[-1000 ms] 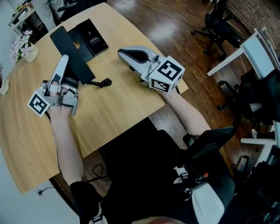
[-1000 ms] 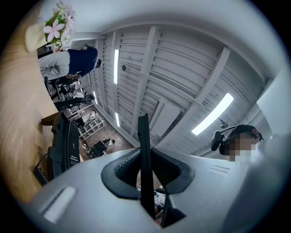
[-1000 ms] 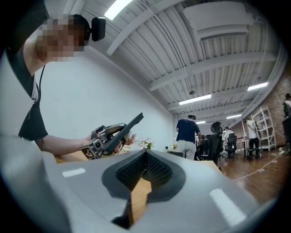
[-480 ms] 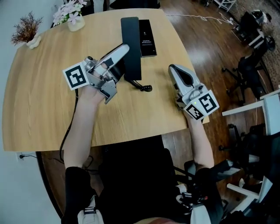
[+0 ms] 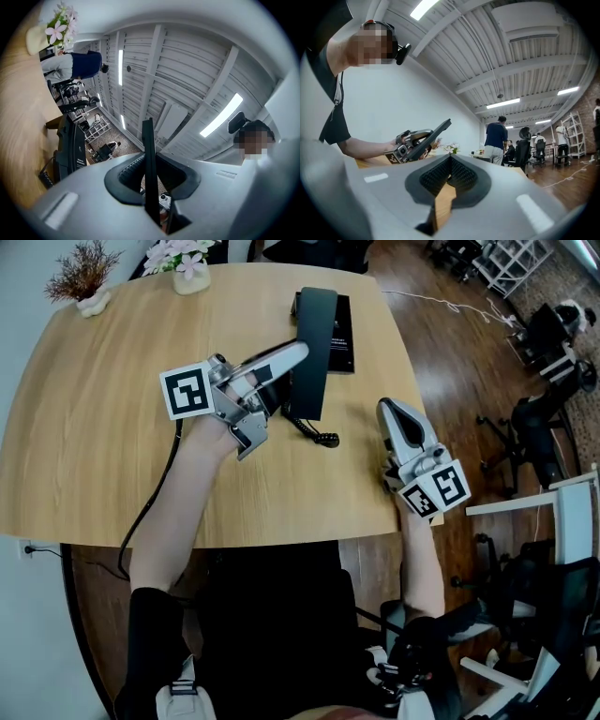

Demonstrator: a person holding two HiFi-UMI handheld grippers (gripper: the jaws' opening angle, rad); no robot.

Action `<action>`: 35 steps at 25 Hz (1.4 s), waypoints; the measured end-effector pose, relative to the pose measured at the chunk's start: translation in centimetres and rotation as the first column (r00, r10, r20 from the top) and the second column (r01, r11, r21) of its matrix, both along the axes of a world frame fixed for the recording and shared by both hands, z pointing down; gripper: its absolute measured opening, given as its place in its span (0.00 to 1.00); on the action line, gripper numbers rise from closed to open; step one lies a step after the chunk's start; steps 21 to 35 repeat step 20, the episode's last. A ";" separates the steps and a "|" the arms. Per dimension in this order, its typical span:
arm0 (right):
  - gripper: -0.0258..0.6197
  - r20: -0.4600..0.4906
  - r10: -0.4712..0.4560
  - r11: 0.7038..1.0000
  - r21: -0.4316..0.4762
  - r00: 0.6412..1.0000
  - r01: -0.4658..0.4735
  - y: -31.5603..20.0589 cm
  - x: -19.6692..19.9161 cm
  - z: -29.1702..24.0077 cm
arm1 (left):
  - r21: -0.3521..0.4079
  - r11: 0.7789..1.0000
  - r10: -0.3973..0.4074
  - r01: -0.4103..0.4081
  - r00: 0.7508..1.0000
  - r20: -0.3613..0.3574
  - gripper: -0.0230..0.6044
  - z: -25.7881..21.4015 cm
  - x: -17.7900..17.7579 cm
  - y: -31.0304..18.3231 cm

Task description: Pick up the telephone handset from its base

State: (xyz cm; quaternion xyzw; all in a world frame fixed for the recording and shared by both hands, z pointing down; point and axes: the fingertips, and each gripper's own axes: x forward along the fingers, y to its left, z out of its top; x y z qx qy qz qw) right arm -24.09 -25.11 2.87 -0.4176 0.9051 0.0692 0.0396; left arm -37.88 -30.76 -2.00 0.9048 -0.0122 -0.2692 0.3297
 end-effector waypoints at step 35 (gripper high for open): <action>0.04 -0.030 -0.010 1.000 -0.012 1.000 0.010 -0.6 -1.4 0.3 | -0.033 0.999 -0.010 0.010 1.000 0.018 0.16 1.0 -0.8 -0.9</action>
